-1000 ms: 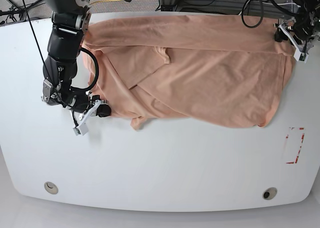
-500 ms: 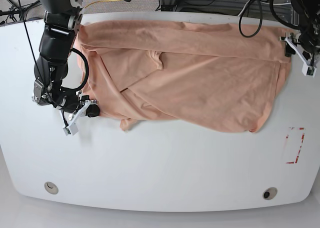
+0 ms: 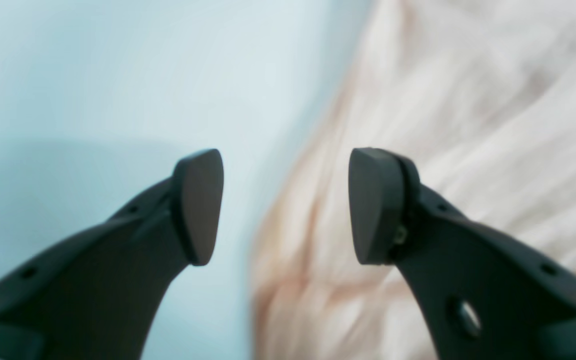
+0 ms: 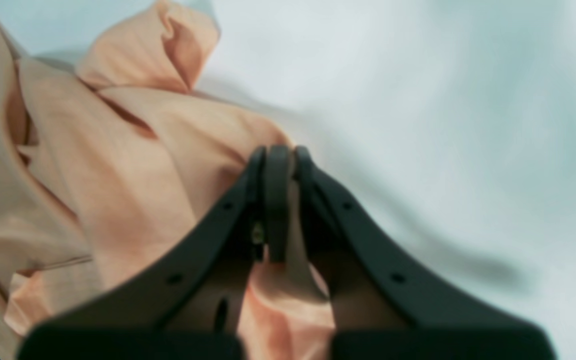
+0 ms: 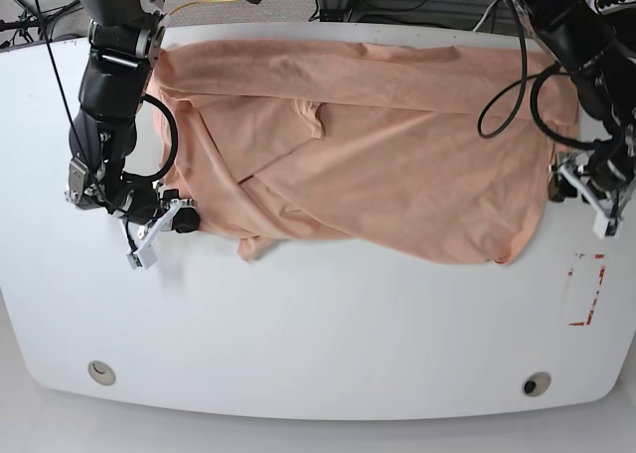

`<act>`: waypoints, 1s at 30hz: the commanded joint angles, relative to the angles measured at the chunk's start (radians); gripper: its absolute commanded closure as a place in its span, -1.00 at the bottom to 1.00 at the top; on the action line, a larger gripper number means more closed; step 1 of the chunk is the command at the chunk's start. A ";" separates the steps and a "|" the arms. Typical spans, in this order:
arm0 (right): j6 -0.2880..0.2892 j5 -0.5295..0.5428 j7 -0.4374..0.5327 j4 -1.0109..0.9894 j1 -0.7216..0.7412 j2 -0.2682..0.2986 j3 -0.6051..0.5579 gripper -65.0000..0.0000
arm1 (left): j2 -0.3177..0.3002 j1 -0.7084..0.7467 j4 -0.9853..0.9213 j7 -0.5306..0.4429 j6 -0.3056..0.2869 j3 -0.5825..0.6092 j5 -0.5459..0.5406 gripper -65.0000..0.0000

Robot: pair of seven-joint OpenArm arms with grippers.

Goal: Fold the T-shirt properly
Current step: 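Move the left gripper down to the shirt corner near it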

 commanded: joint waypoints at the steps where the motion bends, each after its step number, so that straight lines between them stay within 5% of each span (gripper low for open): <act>1: 0.010 0.023 0.023 0.015 0.025 0.016 0.002 1.00 | -0.015 -0.055 -0.067 -0.072 0.000 0.032 -0.014 -0.34; 6: 0.010 0.023 0.023 0.015 0.025 0.016 0.002 1.00 | -0.013 -0.144 -0.219 -0.173 0.000 0.095 -0.016 -0.48; 23: 0.010 0.020 0.025 0.013 0.023 0.016 0.007 1.00 | -0.015 -0.316 -0.648 -0.448 0.031 0.183 -0.011 -0.47; 26: 0.010 0.023 0.025 0.013 0.023 0.016 0.008 1.00 | -0.015 -0.316 -0.677 -0.491 0.090 0.204 -0.011 -0.29; 30: 0.010 0.020 0.025 0.013 0.023 0.022 0.008 1.00 | -0.016 -0.316 -0.723 -0.546 0.156 0.206 -0.011 0.22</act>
